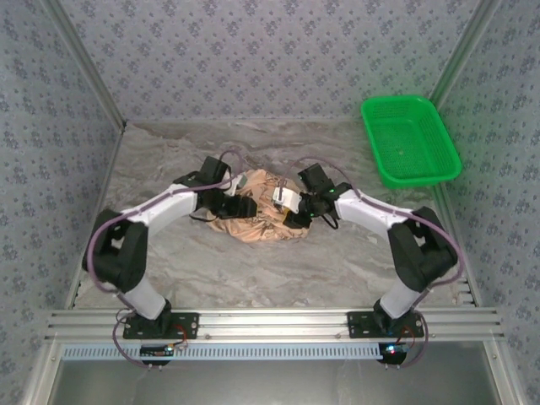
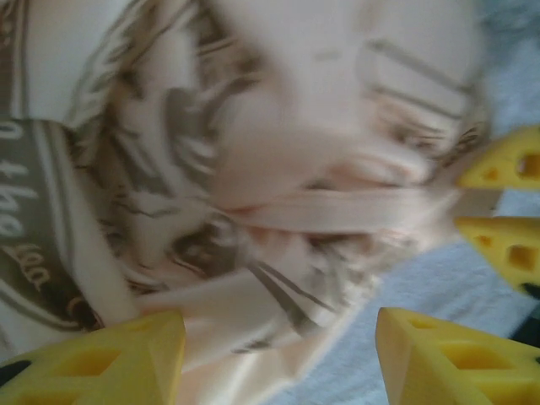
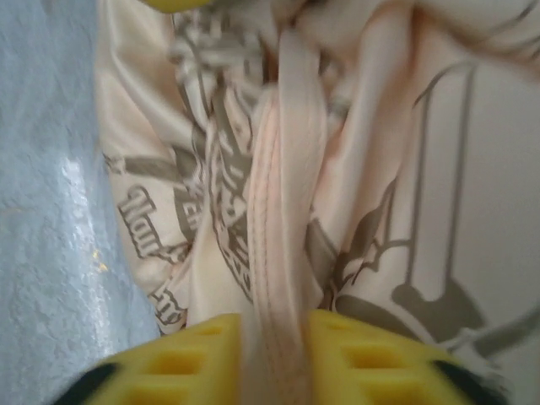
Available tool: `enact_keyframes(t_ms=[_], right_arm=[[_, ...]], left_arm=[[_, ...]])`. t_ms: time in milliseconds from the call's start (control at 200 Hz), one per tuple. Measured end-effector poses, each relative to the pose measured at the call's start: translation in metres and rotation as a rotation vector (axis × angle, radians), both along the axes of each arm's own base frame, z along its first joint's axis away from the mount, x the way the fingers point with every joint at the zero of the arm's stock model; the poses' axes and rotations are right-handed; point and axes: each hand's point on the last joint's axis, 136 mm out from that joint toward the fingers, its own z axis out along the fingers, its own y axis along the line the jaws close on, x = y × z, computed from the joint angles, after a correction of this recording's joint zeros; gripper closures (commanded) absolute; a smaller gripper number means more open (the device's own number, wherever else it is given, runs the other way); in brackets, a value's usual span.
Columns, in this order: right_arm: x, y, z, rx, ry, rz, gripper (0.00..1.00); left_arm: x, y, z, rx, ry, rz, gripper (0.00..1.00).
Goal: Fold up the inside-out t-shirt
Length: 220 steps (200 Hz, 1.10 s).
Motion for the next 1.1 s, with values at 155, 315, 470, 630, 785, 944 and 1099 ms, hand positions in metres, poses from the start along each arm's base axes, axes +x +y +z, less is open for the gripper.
enact_keyframes(t_ms=[155,315,470,630,785,944,1099], right_arm=[[0.003,0.002,0.004,0.021,-0.004,-0.015,1.00],[0.025,0.005,0.115,0.297,-0.204,-0.081,1.00],[0.038,-0.034,0.249,0.529,-0.481,-0.197,1.00],[0.030,-0.058,0.248,0.534,-0.499,-0.260,1.00],[0.014,-0.051,0.121,0.341,-0.200,-0.289,0.98],[-0.016,-0.050,0.064,0.210,-0.029,-0.280,0.99],[-0.004,-0.044,0.093,0.254,-0.080,-0.272,1.00]], left_arm=[[0.000,0.002,-0.037,0.049,0.103,-0.007,1.00],[0.030,-0.002,0.038,-0.041,-0.064,-0.007,1.00],[0.045,0.025,0.190,-0.239,-0.539,0.059,0.99],[0.008,0.039,0.207,-0.323,-0.758,0.066,0.26],[0.003,0.038,0.078,-0.216,-0.433,0.069,0.27],[-0.025,0.043,0.031,-0.121,-0.236,0.022,0.28],[-0.014,0.026,0.079,-0.133,-0.316,-0.054,0.29]])
